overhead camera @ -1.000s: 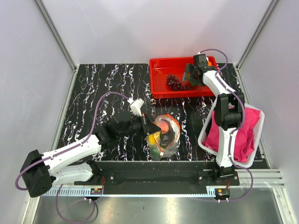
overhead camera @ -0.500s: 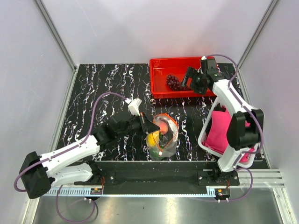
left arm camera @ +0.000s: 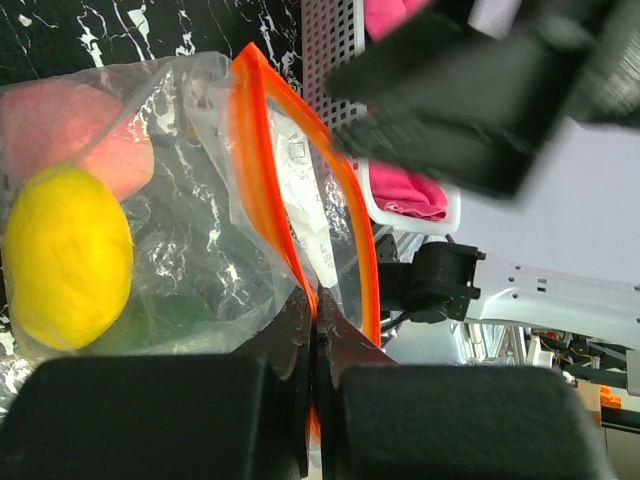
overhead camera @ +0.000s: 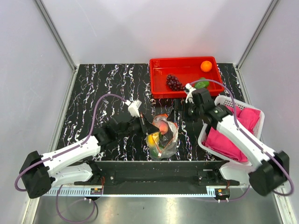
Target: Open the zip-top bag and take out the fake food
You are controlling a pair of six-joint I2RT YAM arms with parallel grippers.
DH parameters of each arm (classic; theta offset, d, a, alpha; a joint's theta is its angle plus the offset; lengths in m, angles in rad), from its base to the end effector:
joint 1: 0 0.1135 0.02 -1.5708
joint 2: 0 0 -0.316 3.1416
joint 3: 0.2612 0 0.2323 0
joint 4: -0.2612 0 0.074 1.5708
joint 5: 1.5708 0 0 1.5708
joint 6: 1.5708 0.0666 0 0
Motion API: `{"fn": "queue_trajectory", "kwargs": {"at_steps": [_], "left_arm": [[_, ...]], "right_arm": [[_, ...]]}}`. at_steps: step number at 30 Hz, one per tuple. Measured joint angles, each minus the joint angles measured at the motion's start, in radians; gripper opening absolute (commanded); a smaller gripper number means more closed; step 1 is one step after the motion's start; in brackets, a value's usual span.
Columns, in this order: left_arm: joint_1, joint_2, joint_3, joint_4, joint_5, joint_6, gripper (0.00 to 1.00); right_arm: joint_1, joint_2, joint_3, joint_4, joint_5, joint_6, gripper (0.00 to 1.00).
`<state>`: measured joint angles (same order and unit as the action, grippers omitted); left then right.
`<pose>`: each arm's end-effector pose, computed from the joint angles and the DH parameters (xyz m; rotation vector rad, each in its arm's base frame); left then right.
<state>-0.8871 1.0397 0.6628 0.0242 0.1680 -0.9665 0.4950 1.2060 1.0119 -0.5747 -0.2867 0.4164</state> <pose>0.1314 -0.1790 0.3109 0.0415 2.1868 -1.3283 0.2006 0.1297 0.3284 -0.2443 2.4244 0.7690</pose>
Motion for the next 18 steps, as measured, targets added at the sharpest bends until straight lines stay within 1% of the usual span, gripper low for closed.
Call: {"fn": "queue_trajectory", "kwargs": {"at_steps": [3,7,8,10,11,12,14,17,18], "left_arm": [[0.0,0.008,0.0,-0.002,0.0,0.001,0.0],[0.0,0.011,0.0,-0.007,-0.001,0.002,0.0],[0.0,0.011,0.0,-0.008,-0.001,0.001,0.0],[0.0,0.011,0.0,-0.007,-0.001,0.001,0.0],[0.0,0.012,0.0,-0.008,-0.001,0.001,0.0],[0.0,0.013,0.0,-0.008,-0.001,0.001,0.0],[0.0,0.019,0.002,-0.009,-0.001,0.001,0.0],[0.0,0.032,0.015,-0.011,0.0,0.001,0.0],[0.0,0.037,0.021,-0.013,0.0,0.001,0.0]], "right_arm": [[0.055,-0.083,-0.016,-0.023,0.002,-0.001,1.0],[0.101,-0.145,-0.016,-0.076,0.002,0.0,0.91],[0.113,-0.162,-0.016,-0.087,-0.005,0.003,0.86],[0.132,-0.186,-0.016,-0.095,-0.022,0.011,0.79],[0.14,-0.193,-0.016,-0.095,-0.027,0.019,0.7],[0.148,-0.195,-0.016,-0.092,-0.034,0.029,0.66],[0.159,-0.19,-0.016,-0.077,-0.046,0.05,0.59],[0.193,-0.163,-0.021,-0.034,-0.049,0.087,0.54],[0.21,-0.152,-0.03,-0.006,-0.048,0.102,0.49]]}}
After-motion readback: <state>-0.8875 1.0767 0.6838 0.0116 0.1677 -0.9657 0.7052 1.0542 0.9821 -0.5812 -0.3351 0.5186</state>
